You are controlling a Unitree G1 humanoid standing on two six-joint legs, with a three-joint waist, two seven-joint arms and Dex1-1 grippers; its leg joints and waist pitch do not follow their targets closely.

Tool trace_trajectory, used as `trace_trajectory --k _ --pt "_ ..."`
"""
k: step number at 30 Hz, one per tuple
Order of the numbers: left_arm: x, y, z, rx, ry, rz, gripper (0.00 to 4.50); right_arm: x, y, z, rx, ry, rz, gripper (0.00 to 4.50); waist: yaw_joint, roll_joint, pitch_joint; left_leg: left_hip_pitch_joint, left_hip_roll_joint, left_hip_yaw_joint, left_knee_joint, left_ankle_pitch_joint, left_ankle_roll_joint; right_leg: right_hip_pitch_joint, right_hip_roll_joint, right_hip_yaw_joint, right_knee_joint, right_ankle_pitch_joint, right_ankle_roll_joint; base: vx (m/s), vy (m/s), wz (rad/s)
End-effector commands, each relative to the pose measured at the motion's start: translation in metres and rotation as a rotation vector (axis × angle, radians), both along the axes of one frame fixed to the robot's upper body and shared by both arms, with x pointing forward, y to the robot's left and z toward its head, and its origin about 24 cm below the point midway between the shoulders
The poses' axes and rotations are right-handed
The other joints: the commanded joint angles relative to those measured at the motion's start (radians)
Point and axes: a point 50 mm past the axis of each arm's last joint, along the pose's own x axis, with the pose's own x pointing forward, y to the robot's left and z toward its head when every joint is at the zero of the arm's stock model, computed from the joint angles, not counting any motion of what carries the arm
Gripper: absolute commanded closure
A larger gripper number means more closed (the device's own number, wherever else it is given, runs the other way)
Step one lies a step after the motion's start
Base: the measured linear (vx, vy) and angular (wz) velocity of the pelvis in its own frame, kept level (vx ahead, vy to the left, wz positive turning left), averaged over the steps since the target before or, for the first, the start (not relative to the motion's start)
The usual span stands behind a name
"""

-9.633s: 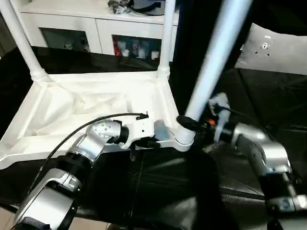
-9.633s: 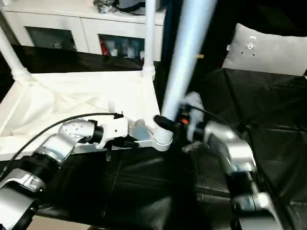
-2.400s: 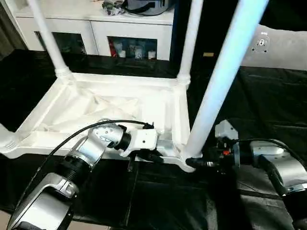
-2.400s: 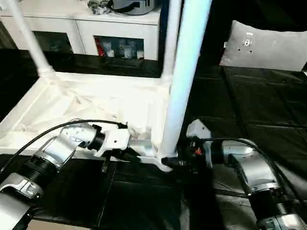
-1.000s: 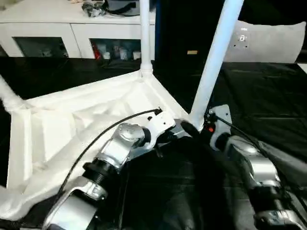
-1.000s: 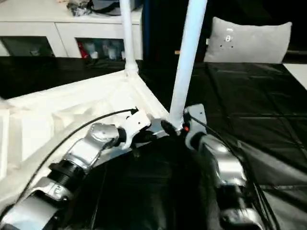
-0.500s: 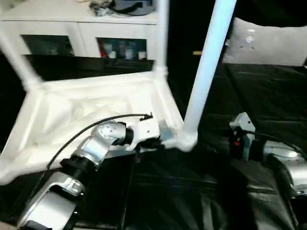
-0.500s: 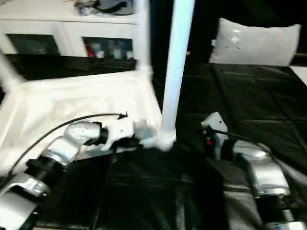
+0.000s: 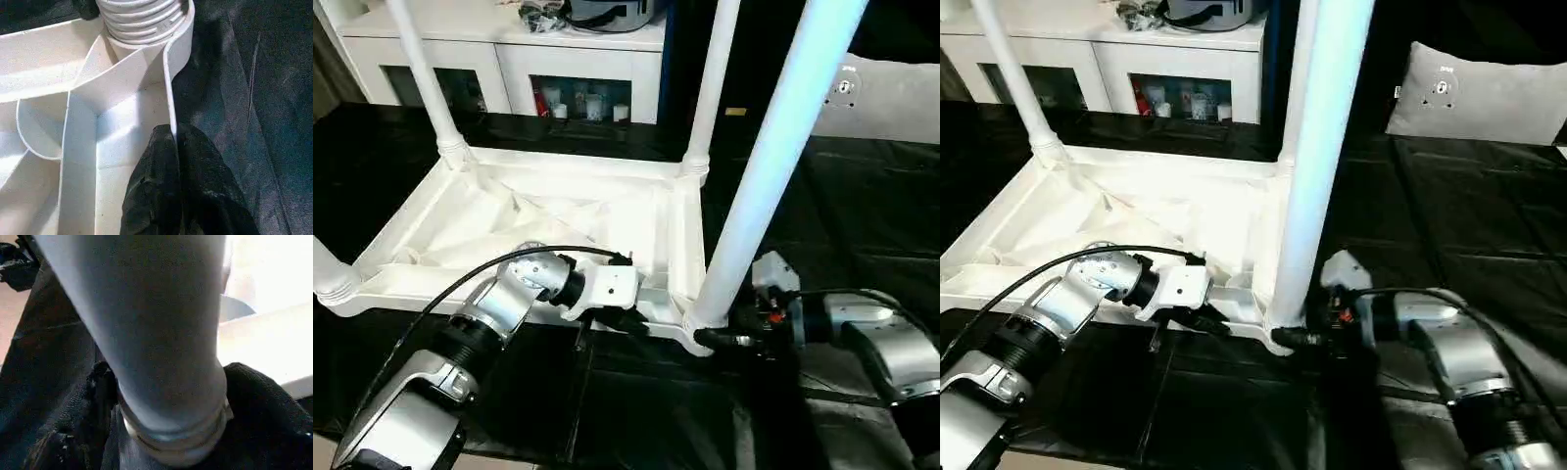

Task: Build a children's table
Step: Rotate leg to tighten

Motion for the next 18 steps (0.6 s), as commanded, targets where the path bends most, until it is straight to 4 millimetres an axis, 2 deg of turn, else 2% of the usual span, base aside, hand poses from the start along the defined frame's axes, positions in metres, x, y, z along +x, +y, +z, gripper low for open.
trace_trajectory --k 1,2,4,7,8,10,11,13,15,16,17,18 --pt "-0.009 -0.006 -0.006 0.061 0.015 -0.11 4.5 0.002 0.001 0.005 0.014 -0.01 0.021 1.28 -0.004 -0.013 -0.063 0.007 0.071 -0.02 -0.063 -0.166 0.068 0.044 -0.1 0.053 -0.065 -0.249 -0.204 0.0 0.0 0.0" --pt "-0.009 -0.006 -0.006 0.06 0.015 -0.111 4.5 0.002 0.002 0.005 0.023 -0.006 0.025 1.28 -0.003 -0.013 -0.063 0.006 0.071 -0.021 -0.063 -0.162 0.07 0.044 -0.099 0.053 -0.065 -0.242 -0.204 0.0 0.0 0.0" --pt "-0.009 -0.005 -0.006 0.057 0.018 -0.111 4.5 0.001 0.003 0.006 0.038 0.001 0.027 1.6 -0.002 -0.011 -0.064 0.006 0.071 -0.02 -0.062 -0.154 0.071 0.045 -0.1 0.053 -0.064 -0.231 -0.205 0.0 0.0 0.0" --pt "-0.01 -0.005 -0.007 0.03 0.048 -0.07 4.5 -0.003 0.007 0.005 0.095 0.039 0.022 1.7 -0.001 -0.007 -0.065 0.006 0.071 -0.021 -0.062 -0.15 0.072 0.046 -0.098 0.052 -0.061 -0.21 -0.213 0.0 0.0 0.0" --pt "-0.01 -0.005 -0.007 0.03 0.048 -0.07 4.5 -0.003 0.007 0.005 0.095 0.039 0.022 1.72 -0.001 -0.008 -0.065 0.006 0.071 -0.02 -0.062 -0.151 0.072 0.046 -0.098 0.052 -0.063 -0.211 -0.212 0.0 0.0 0.0" --pt "-0.007 -0.007 -0.008 0.011 0.06 0.002 4.5 -0.006 0.012 0.005 0.126 0.045 -0.001 1.76 -0.001 -0.007 -0.063 0.008 0.073 -0.02 -0.064 -0.164 0.065 0.044 -0.098 0.053 -0.065 -0.226 -0.211 0.0 0.0 0.0" --pt "-0.003 -0.01 -0.009 -0.019 0.069 0.105 4.5 -0.004 0.019 0.002 0.137 0.053 -0.073 1.77 -0.003 -0.006 -0.062 0.007 0.073 -0.02 -0.065 -0.167 0.062 0.044 -0.097 0.053 -0.063 -0.225 -0.216 0.0 0.0 0.0" --pt "-0.001 -0.013 -0.01 -0.041 0.078 0.164 4.5 -0.002 0.024 -0.001 0.131 0.061 -0.128 1.79 -0.01 -0.008 -0.055 0.01 0.069 -0.023 -0.069 -0.2 0.045 0.042 -0.098 0.051 -0.073 -0.295 -0.206 0.0 0.0 0.0" --pt "0.001 -0.017 -0.01 -0.063 0.092 0.234 4.5 0.006 0.027 -0.006 0.105 0.056 -0.231 1.8 -0.021 -0.007 -0.049 0.015 0.063 -0.027 -0.073 -0.263 0.016 0.038 -0.101 0.049 -0.089 -0.454 -0.161 0.0 0.0 0.0" --pt "0.004 -0.022 -0.009 -0.086 0.098 0.302 4.5 0.014 0.03 -0.008 0.106 0.046 -0.33 1.8 -0.028 -0.009 -0.048 0.017 0.063 -0.029 -0.074 -0.278 0.005 0.036 -0.102 0.051 -0.094 -0.495 -0.141 0.0 0.0 0.0" --pt "0.004 -0.023 -0.009 -0.091 0.099 0.316 4.5 0.015 0.031 -0.009 0.107 0.046 -0.35 1.8 -0.028 -0.009 -0.048 0.017 0.063 -0.029 -0.074 -0.278 0.005 0.036 -0.102 0.051 -0.094 -0.495 -0.141 0.0 0.0 0.0" --pt "0.011 -0.035 -0.008 -0.143 0.101 0.472 4.5 0.032 0.038 -0.014 0.1 0.044 -0.561 1.8 -0.046 -0.009 -0.047 0.013 0.059 -0.033 -0.076 -0.295 -0.01 0.034 -0.099 0.046 -0.093 -0.518 -0.132 0.0 0.0 0.0"
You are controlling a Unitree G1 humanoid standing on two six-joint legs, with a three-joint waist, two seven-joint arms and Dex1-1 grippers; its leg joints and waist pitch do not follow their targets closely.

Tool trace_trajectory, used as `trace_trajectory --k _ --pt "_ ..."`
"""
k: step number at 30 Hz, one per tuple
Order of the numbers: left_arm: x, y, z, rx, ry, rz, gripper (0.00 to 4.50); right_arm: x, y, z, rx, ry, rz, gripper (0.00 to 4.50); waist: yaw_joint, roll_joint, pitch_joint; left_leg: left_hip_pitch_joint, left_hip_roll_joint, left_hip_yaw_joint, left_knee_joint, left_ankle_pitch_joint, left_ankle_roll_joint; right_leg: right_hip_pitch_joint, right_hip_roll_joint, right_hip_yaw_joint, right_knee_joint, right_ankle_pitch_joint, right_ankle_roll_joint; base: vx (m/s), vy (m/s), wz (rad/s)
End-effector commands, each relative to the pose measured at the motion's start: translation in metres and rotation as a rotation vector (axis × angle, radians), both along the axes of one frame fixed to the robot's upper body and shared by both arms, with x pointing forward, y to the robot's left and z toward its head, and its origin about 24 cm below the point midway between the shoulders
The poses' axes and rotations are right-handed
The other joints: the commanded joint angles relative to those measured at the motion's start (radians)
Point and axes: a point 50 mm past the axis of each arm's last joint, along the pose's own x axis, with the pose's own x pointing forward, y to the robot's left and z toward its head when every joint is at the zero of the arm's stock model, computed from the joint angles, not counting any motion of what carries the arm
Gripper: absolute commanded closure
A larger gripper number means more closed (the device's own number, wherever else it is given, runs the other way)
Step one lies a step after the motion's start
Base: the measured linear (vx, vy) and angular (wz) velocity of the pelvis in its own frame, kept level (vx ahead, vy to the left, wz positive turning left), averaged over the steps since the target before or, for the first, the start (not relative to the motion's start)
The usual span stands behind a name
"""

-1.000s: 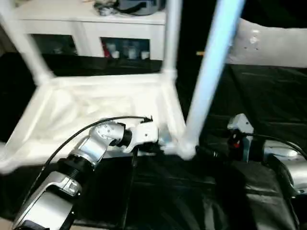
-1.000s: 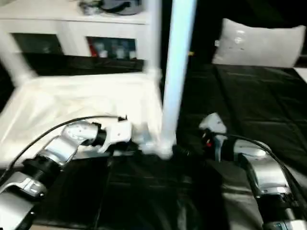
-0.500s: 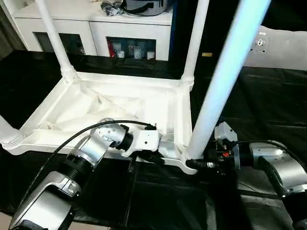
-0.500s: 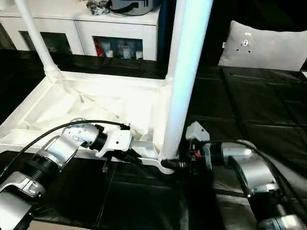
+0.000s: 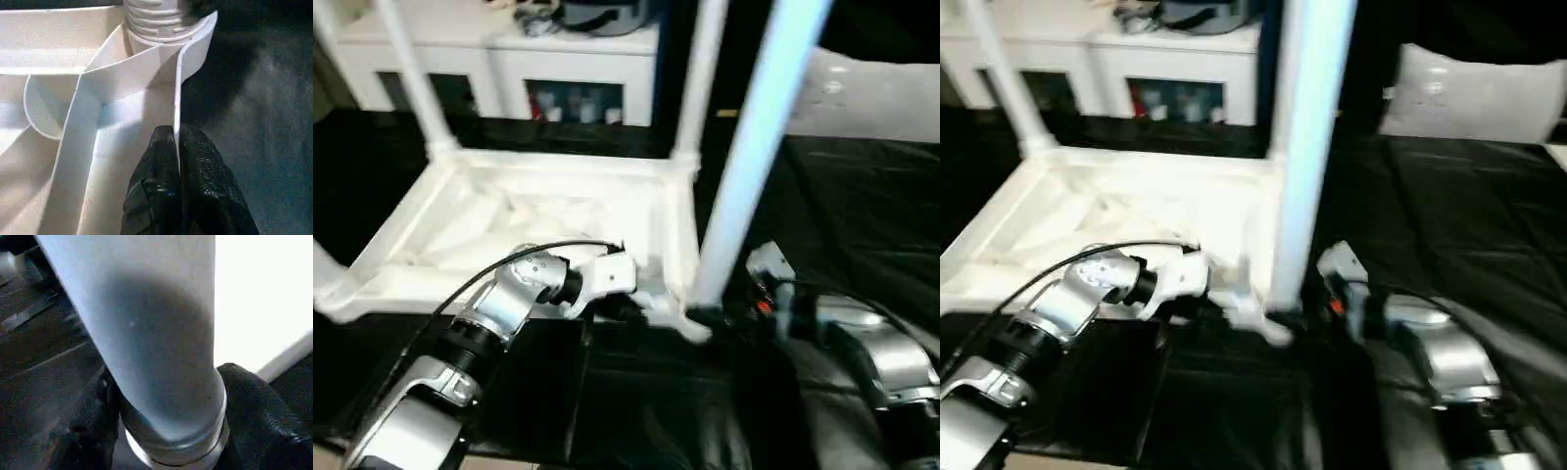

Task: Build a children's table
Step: Rotate leg to tighten

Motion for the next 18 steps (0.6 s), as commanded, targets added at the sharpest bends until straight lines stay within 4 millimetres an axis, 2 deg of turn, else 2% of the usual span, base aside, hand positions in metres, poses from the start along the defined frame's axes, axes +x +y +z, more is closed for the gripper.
trace_trajectory --k 1,2,4,5,6,7,8,9,11,13,15,18 --pt "-0.001 -0.028 -0.001 -0.07 0.005 0.085 4.5 0.013 0.016 -0.003 0.008 0.019 -0.123 1.8 -0.009 -0.007 -0.046 0.004 0.058 -0.036 -0.079 -0.305 -0.011 0.031 -0.101 0.043 -0.096 -0.527 -0.137 0.0 0.0 0.0" --pt "0.0 -0.03 -0.001 -0.077 0.003 0.114 4.5 0.016 0.017 -0.004 -0.004 0.02 -0.157 1.8 -0.02 -0.016 -0.047 0.001 0.055 -0.04 -0.079 -0.319 -0.012 0.035 -0.1 0.036 -0.103 -0.553 -0.116 0.0 0.0 0.0" --pt "0.004 -0.04 0.001 -0.104 -0.003 0.209 4.5 0.023 0.018 -0.007 -0.022 0.038 -0.273 1.8 -0.035 -0.009 -0.049 0.007 0.055 -0.037 -0.076 -0.322 0.005 0.028 -0.098 0.041 -0.107 -0.52 -0.124 0.0 0.0 0.0" --pt "0.005 -0.043 0.001 -0.11 -0.008 0.233 4.5 0.025 0.019 -0.008 -0.025 0.039 -0.3 1.8 -0.035 -0.009 -0.049 0.007 0.055 -0.037 -0.076 -0.322 0.005 0.028 -0.098 0.041 -0.107 -0.52 -0.124 0.0 0.0 0.0" --pt "0.007 -0.049 0.003 -0.123 -0.018 0.285 4.5 0.028 0.021 -0.01 -0.039 0.034 -0.349 1.8 -0.042 -0.012 -0.052 -0.003 0.056 -0.035 -0.076 -0.288 0.018 0.035 -0.097 0.043 -0.1 -0.446 -0.145 0.0 0.0 0.0" --pt "0.007 -0.053 0.004 -0.131 -0.019 0.297 4.5 0.029 0.021 -0.009 -0.043 0.021 -0.354 1.8 -0.041 -0.013 -0.053 -0.001 0.055 -0.031 -0.074 -0.272 0.028 0.033 -0.097 0.045 -0.101 -0.422 -0.153 0.0 0.0 0.0" --pt "0.006 -0.055 0.005 -0.136 -0.023 0.295 4.5 0.029 0.022 -0.009 -0.038 0.016 -0.358 1.24 -0.039 -0.013 -0.053 0.0 0.053 -0.029 -0.072 -0.266 0.034 0.032 -0.096 0.046 -0.102 -0.411 -0.157 0.0 0.0 0.0" --pt "0.005 -0.057 0.006 -0.134 -0.029 0.286 4.5 0.03 0.022 -0.009 -0.022 0.011 -0.365 1.1 -0.036 -0.015 -0.055 -0.002 0.052 -0.026 -0.07 -0.245 0.047 0.034 -0.097 0.049 -0.1 -0.389 -0.162 0.0 0.0 0.0" --pt "0.005 -0.057 0.006 -0.118 -0.044 0.27 4.5 0.03 0.022 -0.007 -0.009 -0.002 -0.363 1.1 -0.034 -0.016 -0.056 -0.006 0.052 -0.025 -0.07 -0.222 0.058 0.037 -0.096 0.049 -0.097 -0.368 -0.164 0.0 0.0 0.0" --pt "0.005 -0.053 0.005 -0.098 -0.059 0.262 4.5 0.029 0.022 -0.005 0.0 -0.015 -0.353 0.74 -0.031 -0.015 -0.058 -0.007 0.054 -0.025 -0.069 -0.192 0.068 0.039 -0.094 0.049 -0.092 -0.326 -0.173 0.0 0.0 0.0" --pt "0.007 -0.047 0.004 -0.077 -0.077 0.262 4.5 0.027 0.019 -0.003 0.006 -0.041 -0.327 0.65 -0.028 -0.012 -0.059 -0.006 0.055 -0.022 -0.069 -0.177 0.074 0.039 -0.093 0.049 -0.089 -0.288 -0.184 0.0 0.0 0.0" --pt "0.009 -0.037 0.003 -0.053 -0.092 0.245 4.5 0.022 0.011 0.001 0.017 -0.079 -0.273 0.43 -0.023 -0.013 -0.061 -0.006 0.056 -0.022 -0.068 -0.168 0.082 0.043 -0.093 0.049 -0.086 -0.27 -0.186 0.0 0.0 0.0"
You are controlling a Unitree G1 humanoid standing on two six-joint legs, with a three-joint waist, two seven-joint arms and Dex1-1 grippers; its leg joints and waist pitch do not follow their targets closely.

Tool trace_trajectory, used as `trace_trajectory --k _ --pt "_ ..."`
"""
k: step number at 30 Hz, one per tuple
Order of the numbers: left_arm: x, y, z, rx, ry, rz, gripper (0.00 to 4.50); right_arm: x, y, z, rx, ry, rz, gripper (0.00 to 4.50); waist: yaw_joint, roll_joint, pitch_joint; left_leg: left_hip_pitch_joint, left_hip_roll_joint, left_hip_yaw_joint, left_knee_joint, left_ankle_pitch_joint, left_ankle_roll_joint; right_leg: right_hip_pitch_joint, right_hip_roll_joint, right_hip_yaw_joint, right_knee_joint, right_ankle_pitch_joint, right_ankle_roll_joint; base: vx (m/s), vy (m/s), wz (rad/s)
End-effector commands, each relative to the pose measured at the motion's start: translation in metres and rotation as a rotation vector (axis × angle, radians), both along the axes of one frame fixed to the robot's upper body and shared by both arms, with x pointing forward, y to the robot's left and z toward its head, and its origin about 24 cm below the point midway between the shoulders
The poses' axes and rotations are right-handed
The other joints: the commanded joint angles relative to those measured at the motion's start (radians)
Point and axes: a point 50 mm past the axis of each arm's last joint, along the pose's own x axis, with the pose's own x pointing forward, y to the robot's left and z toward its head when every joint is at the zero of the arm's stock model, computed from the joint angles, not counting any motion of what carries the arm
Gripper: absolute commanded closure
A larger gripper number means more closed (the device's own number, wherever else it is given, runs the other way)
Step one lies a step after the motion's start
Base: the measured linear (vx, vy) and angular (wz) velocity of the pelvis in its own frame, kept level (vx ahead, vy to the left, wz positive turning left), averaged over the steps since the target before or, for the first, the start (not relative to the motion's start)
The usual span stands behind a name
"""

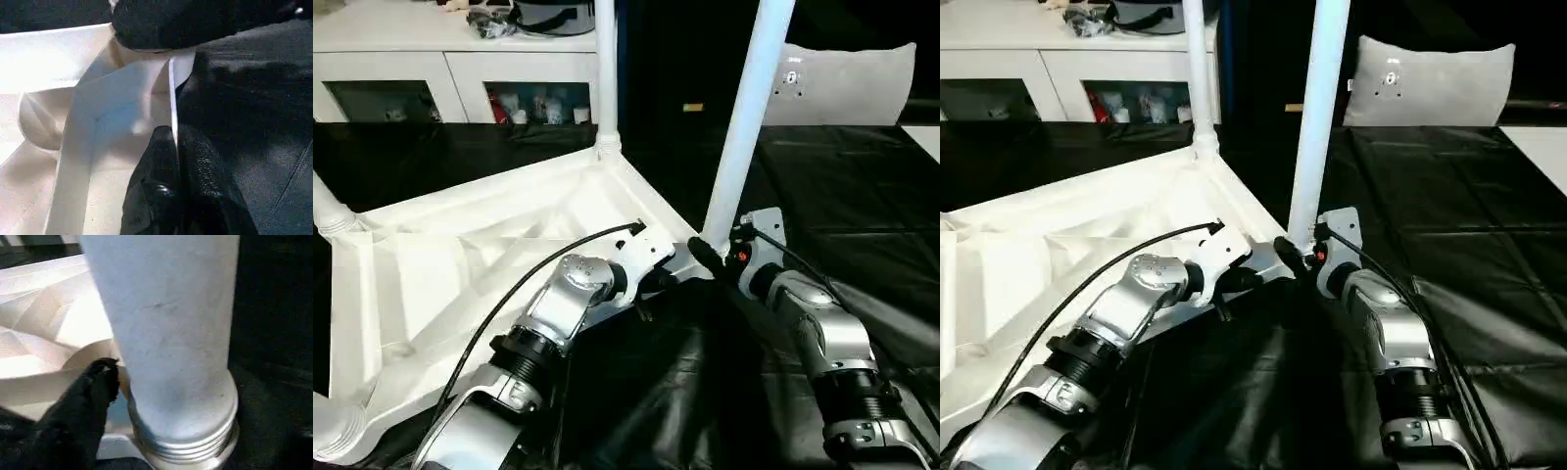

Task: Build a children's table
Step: Rotate leg to tighten

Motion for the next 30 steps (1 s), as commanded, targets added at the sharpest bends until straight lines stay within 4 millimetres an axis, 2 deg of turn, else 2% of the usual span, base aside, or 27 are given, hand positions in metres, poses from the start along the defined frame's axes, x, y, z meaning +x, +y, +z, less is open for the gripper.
trace_trajectory --k 1,5,6,8,11,14,16,18,23,26,27,30 --pt "0.003 0.008 0.003 0.043 -0.051 -0.047 4.5 -0.009 0.004 0.002 0.02 -0.026 0.129 0.24 0.014 -0.013 -0.062 -0.004 0.056 -0.022 -0.059 -0.158 0.087 0.05 -0.094 0.052 -0.075 -0.265 -0.181 0.0 0.0 0.0" --pt "0.002 0.019 0.002 0.084 -0.068 -0.131 4.5 -0.016 -0.013 0.006 -0.022 -0.051 0.213 0.04 0.02 -0.013 -0.063 -0.005 0.057 -0.022 -0.058 -0.15 0.098 0.049 -0.094 0.05 -0.072 -0.244 -0.185 0.0 0.0 0.0" --pt "0.0 0.025 0.001 0.106 -0.067 -0.192 4.5 -0.021 -0.023 0.01 -0.045 -0.052 0.28 0.04 0.023 -0.013 -0.065 -0.006 0.057 -0.021 -0.057 -0.145 0.1 0.05 -0.093 0.05 -0.07 -0.238 -0.186 0.0 0.0 0.0" --pt "-0.003 0.029 0.0 0.123 -0.06 -0.256 4.5 -0.025 -0.03 0.014 -0.056 -0.052 0.345 0.04 0.025 -0.01 -0.064 -0.005 0.06 -0.022 -0.057 -0.143 0.103 0.048 -0.093 0.05 -0.068 -0.226 -0.191 0.0 0.0 0.0" --pt "-0.006 0.034 -0.001 0.147 -0.054 -0.328 4.5 -0.028 -0.035 0.019 -0.062 -0.052 0.4 0.04 0.028 -0.012 -0.064 -0.006 0.061 -0.021 -0.056 -0.142 0.107 0.048 -0.093 0.051 -0.065 -0.21 -0.199 0.0 0.0 0.0" --pt "-0.014 0.04 -0.003 0.184 -0.044 -0.485 4.5 -0.03 -0.041 0.027 -0.098 -0.055 0.499 0.04 0.043 -0.009 -0.066 -0.003 0.064 -0.019 -0.054 -0.137 0.108 0.046 -0.093 0.05 -0.064 -0.21 -0.201 0.0 0.0 0.0" --pt "-0.016 0.041 -0.003 0.189 -0.04 -0.517 4.5 -0.03 -0.041 0.027 -0.124 -0.054 0.525 0.04 0.053 -0.008 -0.068 0.001 0.067 -0.018 -0.053 -0.13 0.103 0.042 -0.094 0.05 -0.06 -0.197 -0.209 0.0 0.0 0.0" --pt "-0.02 0.043 -0.003 0.196 -0.023 -0.585 4.5 -0.034 -0.04 0.026 -0.152 -0.042 0.605 0.04 0.061 -0.012 -0.069 -0.002 0.068 -0.018 -0.052 -0.127 0.099 0.043 -0.095 0.05 -0.054 -0.178 -0.217 0.0 0.0 0.0" --pt "-0.025 0.044 -0.002 0.206 -0.011 -0.667 4.5 -0.043 -0.033 0.025 -0.125 -0.004 0.744 0.04 0.075 -0.014 -0.066 -0.002 0.071 -0.017 -0.051 -0.144 0.099 0.041 -0.098 0.051 -0.055 -0.216 -0.208 0.0 0.0 0.0" --pt "-0.027 0.044 -0.002 0.214 -0.005 -0.714 4.5 -0.046 -0.029 0.023 -0.102 0.025 0.795 0.31 0.077 -0.018 -0.064 0.0 0.07 -0.017 -0.053 -0.164 0.087 0.038 -0.098 0.051 -0.061 -0.268 -0.194 0.0 0.0 0.0" --pt "-0.029 0.044 -0.002 0.216 -0.004 -0.731 4.5 -0.047 -0.027 0.022 -0.093 0.036 0.812 0.51 0.078 -0.018 -0.065 -0.002 0.069 -0.018 -0.052 -0.164 0.085 0.04 -0.099 0.051 -0.061 -0.283 -0.187 0.0 0.0 0.0" --pt "-0.029 0.044 -0.001 0.216 -0.005 -0.735 4.5 -0.048 -0.027 0.021 -0.09 0.04 0.818 0.7 0.08 -0.018 -0.064 -0.001 0.069 -0.018 -0.052 -0.168 0.078 0.036 -0.098 0.052 -0.063 -0.306 -0.176 0.0 0.0 0.0"
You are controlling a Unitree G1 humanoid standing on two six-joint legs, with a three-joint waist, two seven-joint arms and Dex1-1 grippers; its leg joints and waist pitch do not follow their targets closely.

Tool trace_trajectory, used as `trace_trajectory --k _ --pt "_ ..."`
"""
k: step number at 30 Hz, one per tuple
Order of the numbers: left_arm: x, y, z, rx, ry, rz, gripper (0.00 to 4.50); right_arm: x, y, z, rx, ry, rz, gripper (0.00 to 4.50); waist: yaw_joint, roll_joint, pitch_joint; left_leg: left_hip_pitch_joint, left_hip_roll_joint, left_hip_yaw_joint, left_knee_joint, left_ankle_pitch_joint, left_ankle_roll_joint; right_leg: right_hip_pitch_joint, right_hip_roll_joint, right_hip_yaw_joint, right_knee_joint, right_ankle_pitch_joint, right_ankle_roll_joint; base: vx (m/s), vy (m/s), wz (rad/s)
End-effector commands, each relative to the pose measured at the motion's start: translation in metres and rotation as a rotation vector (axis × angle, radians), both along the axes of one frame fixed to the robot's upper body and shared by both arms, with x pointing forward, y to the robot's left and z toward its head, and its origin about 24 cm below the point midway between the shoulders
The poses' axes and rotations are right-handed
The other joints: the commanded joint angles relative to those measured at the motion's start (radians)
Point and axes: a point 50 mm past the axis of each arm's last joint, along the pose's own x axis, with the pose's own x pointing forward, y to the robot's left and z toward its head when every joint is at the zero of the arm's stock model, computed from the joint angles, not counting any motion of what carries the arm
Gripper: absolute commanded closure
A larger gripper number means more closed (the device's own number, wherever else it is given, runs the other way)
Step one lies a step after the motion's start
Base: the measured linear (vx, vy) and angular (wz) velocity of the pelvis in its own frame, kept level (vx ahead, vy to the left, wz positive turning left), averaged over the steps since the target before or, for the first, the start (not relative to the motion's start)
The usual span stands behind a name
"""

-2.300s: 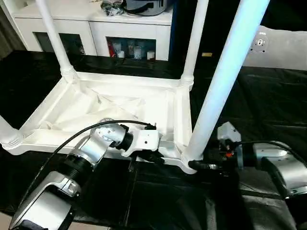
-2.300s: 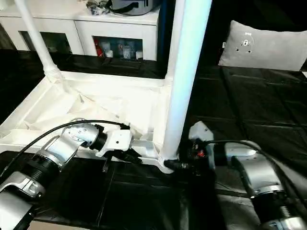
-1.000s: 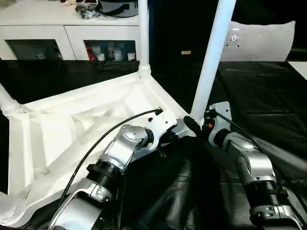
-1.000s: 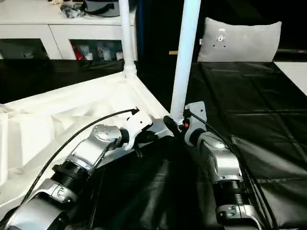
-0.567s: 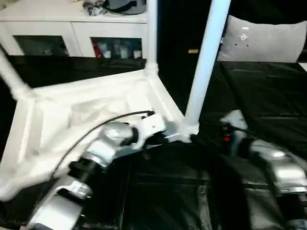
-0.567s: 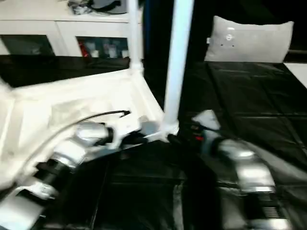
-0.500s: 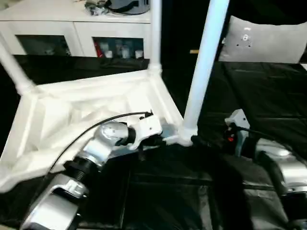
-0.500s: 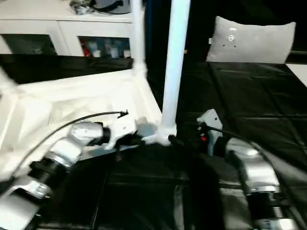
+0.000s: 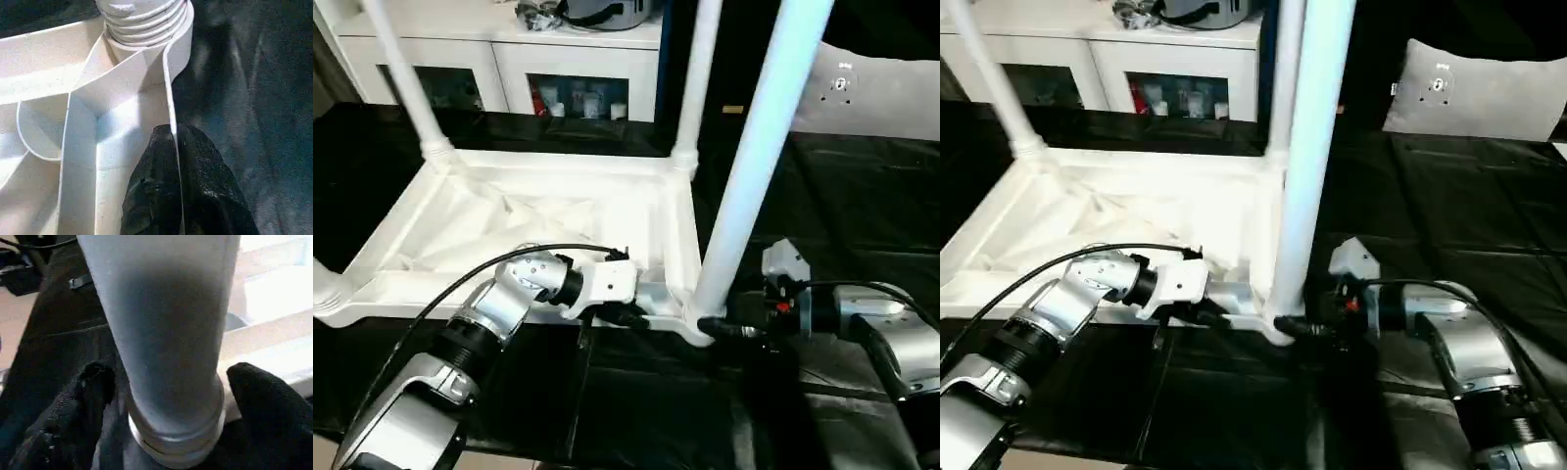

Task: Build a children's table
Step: Rotate leg to tighten

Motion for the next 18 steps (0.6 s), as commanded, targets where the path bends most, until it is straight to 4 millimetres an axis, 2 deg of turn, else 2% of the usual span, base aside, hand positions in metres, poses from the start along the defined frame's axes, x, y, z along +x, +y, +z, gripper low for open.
trace_trajectory --k 1,5,11,12,14,16,17,18 --pt "-0.009 -0.006 -0.008 0.076 0.021 -0.105 4.5 -0.002 0.001 0.002 0.005 0.006 0.023 0.81 -0.005 -0.017 -0.063 0.011 0.067 -0.018 -0.065 -0.169 0.073 0.047 -0.098 0.052 -0.073 -0.311 -0.173 0.0 0.0 0.0" --pt "-0.009 -0.006 -0.008 0.077 0.021 -0.116 4.5 -0.003 0.002 0.0 0.007 0.024 0.042 1.17 0.002 -0.017 -0.063 0.012 0.067 -0.019 -0.065 -0.17 0.067 0.045 -0.097 0.053 -0.074 -0.324 -0.164 0.0 0.0 0.0" --pt "-0.009 -0.006 -0.01 0.072 0.03 -0.102 4.5 -0.005 0.004 -0.002 0.027 0.046 0.039 1.62 0.004 -0.017 -0.065 0.01 0.066 -0.018 -0.063 -0.152 0.07 0.047 -0.095 0.053 -0.069 -0.289 -0.171 0.0 0.0 0.0" --pt "-0.008 -0.006 -0.011 0.055 0.047 -0.054 4.5 -0.007 0.008 -0.002 0.072 0.067 0.026 1.7 0.006 -0.013 -0.066 0.011 0.067 -0.019 -0.062 -0.151 0.071 0.047 -0.095 0.053 -0.068 -0.283 -0.174 0.0 0.0 0.0" --pt "-0.006 -0.008 -0.012 0.033 0.064 0.013 4.5 -0.008 0.014 -0.002 0.109 0.08 0.002 1.88 0.008 -0.013 -0.065 0.01 0.067 -0.019 -0.062 -0.152 0.072 0.047 -0.095 0.053 -0.07 -0.278 -0.177 0.0 0.0 0.0" --pt "-0.004 -0.012 -0.012 -0.001 0.079 0.08 4.5 -0.009 0.02 -0.004 0.126 0.079 -0.033 1.98 0.003 -0.015 -0.062 0.009 0.065 -0.019 -0.065 -0.171 0.06 0.046 -0.095 0.051 -0.073 -0.319 -0.171 0.0 0.0 0.0" --pt "-0.003 -0.013 -0.011 -0.014 0.086 0.11 4.5 -0.008 0.022 -0.005 0.126 0.085 -0.056 1.98 0.003 -0.013 -0.061 0.012 0.064 -0.019 -0.066 -0.177 0.055 0.045 -0.095 0.052 -0.075 -0.335 -0.167 0.0 0.0 0.0" --pt "-0.002 -0.016 -0.011 -0.03 0.093 0.146 4.5 -0.006 0.025 -0.007 0.12 0.092 -0.094 2.01 0.001 -0.014 -0.058 0.015 0.062 -0.019 -0.066 -0.203 0.051 0.042 -0.097 0.051 -0.084 -0.395 -0.153 0.0 0.0 0.0"
